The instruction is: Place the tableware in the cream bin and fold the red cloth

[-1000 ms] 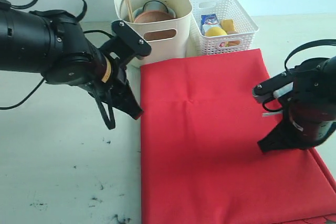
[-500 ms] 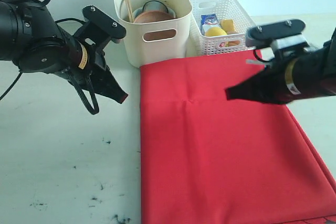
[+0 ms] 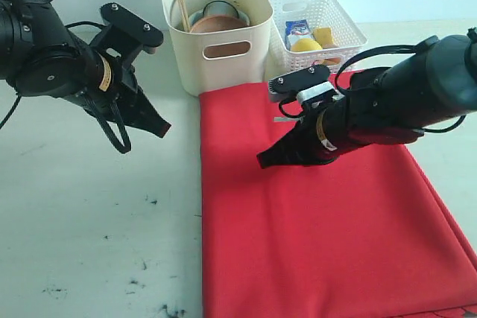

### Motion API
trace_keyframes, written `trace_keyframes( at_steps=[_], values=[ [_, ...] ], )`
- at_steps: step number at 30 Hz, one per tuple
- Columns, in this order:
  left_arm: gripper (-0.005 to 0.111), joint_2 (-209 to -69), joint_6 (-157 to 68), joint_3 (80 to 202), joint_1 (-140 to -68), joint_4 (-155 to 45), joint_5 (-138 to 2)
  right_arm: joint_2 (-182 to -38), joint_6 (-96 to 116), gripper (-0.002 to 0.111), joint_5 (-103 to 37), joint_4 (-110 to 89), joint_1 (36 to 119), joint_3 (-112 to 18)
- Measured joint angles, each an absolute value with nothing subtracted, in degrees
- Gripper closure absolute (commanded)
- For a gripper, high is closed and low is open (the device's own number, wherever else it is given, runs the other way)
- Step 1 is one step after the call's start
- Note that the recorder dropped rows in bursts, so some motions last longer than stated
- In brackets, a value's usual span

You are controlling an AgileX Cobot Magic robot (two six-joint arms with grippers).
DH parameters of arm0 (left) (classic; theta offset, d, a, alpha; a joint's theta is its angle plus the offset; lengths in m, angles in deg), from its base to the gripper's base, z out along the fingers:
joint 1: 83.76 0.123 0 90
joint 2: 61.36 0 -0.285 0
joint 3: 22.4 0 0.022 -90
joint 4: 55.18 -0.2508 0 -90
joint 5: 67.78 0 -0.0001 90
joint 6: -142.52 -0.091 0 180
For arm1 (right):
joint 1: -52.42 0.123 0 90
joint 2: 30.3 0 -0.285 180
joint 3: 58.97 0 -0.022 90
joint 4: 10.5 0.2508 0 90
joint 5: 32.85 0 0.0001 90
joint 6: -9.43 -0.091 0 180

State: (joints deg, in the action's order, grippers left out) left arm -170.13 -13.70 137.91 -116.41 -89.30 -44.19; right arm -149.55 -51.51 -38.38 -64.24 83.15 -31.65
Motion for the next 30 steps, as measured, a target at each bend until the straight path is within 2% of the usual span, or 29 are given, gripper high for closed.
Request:
trace_keyframes(
  at_steps=[7,12,16,21,26,30],
  values=[
    [0.106,-170.1,-13.6,137.9,-116.4,-89.3,-44.6,-148.7,-37.6,0.108,-70.5,-59.9,83.3,-31.6],
    [0.106,-170.1,-13.6,137.9,-116.4,-89.3,-44.5,-148.8,-38.7,0.108,-75.6,-65.4,81.0,-28.9],
    [0.106,-170.1,-13.5,137.9,-116.4,-89.3,-44.5,-148.0,-41.6,0.108,-76.7,-65.4,77.5,-28.4],
    [0.106,-170.1,-13.5,137.9,-116.4,-89.3,-44.6,-139.6,-40.6,0.108,-74.6,-57.7,77.2,-27.9],
    [0.106,-170.1,-13.5,137.9,-116.4,-89.3,-44.6,-132.3,-29.7,0.108,-65.7,-42.6,77.2,-26.0],
    [0.106,-170.1,-13.5,137.9,-116.4,-89.3,-44.6,-132.7,-23.8,0.108,-58.9,-35.9,77.2,-22.3]
  ],
)
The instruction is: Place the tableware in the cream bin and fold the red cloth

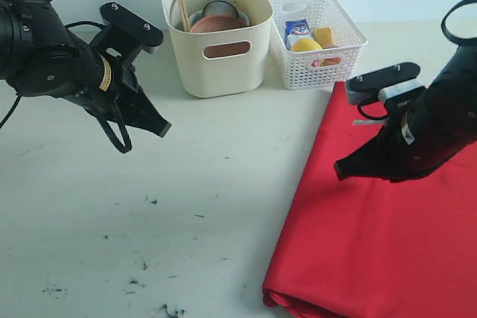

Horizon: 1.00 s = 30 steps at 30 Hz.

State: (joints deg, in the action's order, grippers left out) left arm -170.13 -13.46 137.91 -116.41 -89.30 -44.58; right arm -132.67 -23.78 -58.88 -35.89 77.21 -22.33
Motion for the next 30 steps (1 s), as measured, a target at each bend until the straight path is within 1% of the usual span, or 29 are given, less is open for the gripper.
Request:
trace_keyframes(
  at_steps=[7,10,14,21,26,30],
  values=[
    [0.106,-170.1,-13.5,137.9,-116.4,-89.2,-44.6,-137.8,-22.5,0.108,-56.9,-35.5,77.2,-19.4],
    [0.106,-170.1,-13.5,137.9,-116.4,-89.1,-44.5,-139.0,-24.2,0.108,-56.8,-40.1,77.2,-19.7],
    [0.106,-170.1,-13.5,137.9,-116.4,-89.1,-44.2,-140.4,-33.9,0.108,-58.6,-50.7,76.1,-20.3],
    [0.106,-170.1,-13.5,137.9,-116.4,-89.1,-44.2,-142.1,-40.8,0.108,-68.5,-61.9,68.8,-20.3],
    [0.106,-170.1,-13.5,137.9,-116.4,-89.1,-44.2,-142.3,-42.5,0.108,-68.2,-62.9,63.2,-20.1],
    [0.106,-170.1,-13.5,137.9,-116.4,-88.7,-44.2,-142.3,-43.0,0.108,-66.5,-62.9,61.3,-20.1]
  ],
)
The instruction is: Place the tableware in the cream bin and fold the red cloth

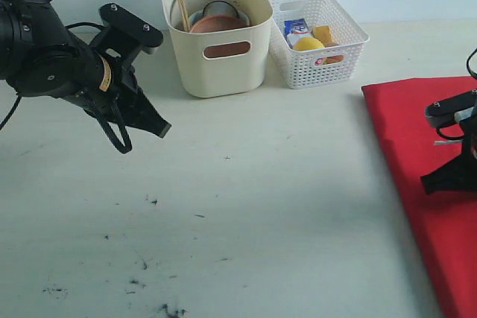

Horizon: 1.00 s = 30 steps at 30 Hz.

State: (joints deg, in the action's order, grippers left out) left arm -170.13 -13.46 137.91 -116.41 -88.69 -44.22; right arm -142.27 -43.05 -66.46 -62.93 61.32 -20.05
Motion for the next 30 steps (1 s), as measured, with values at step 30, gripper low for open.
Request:
trace_keyframes(
  at_steps=[30],
  values=[
    [0.106,-170.1,-13.5,137.9,-116.4,-88.3,-44.0,-145.7,-41.8,0.108,-70.8,-64.7,60.7,-36.7]
  ],
)
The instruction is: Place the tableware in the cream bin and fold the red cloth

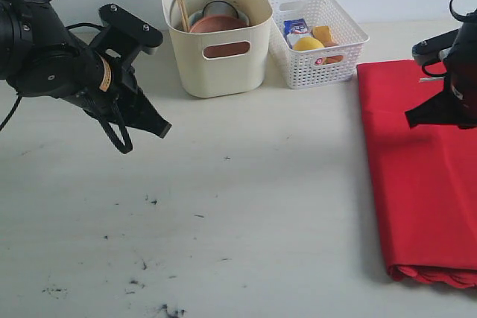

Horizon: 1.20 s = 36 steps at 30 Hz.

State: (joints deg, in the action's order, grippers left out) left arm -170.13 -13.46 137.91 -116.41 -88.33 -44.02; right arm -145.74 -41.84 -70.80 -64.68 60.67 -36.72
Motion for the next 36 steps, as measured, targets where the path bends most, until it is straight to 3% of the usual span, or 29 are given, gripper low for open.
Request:
trace_keyframes(
  at_steps=[11,21,29,36],
  values=[
    [0.106,-170.1,-13.5,137.9,-116.4,-88.3,-43.8,-148.0,-45.9,0.108,-63.7,-64.4,54.7,-33.3],
    [0.106,-170.1,-13.5,137.9,-116.4,-88.3,-43.6,-154.1,-46.2,0.108,-46.7,-64.9,46.6,-38.5],
    [0.106,-170.1,-13.5,137.9,-116.4,-88.2,-43.2,-160.2,-42.4,0.108,-45.1,-63.4,46.5,-48.6],
    [0.106,-170.1,-13.5,137.9,-116.4,-88.2,-43.2,-159.6,-39.7,0.108,-48.3,-58.6,46.5,-49.3]
  ],
)
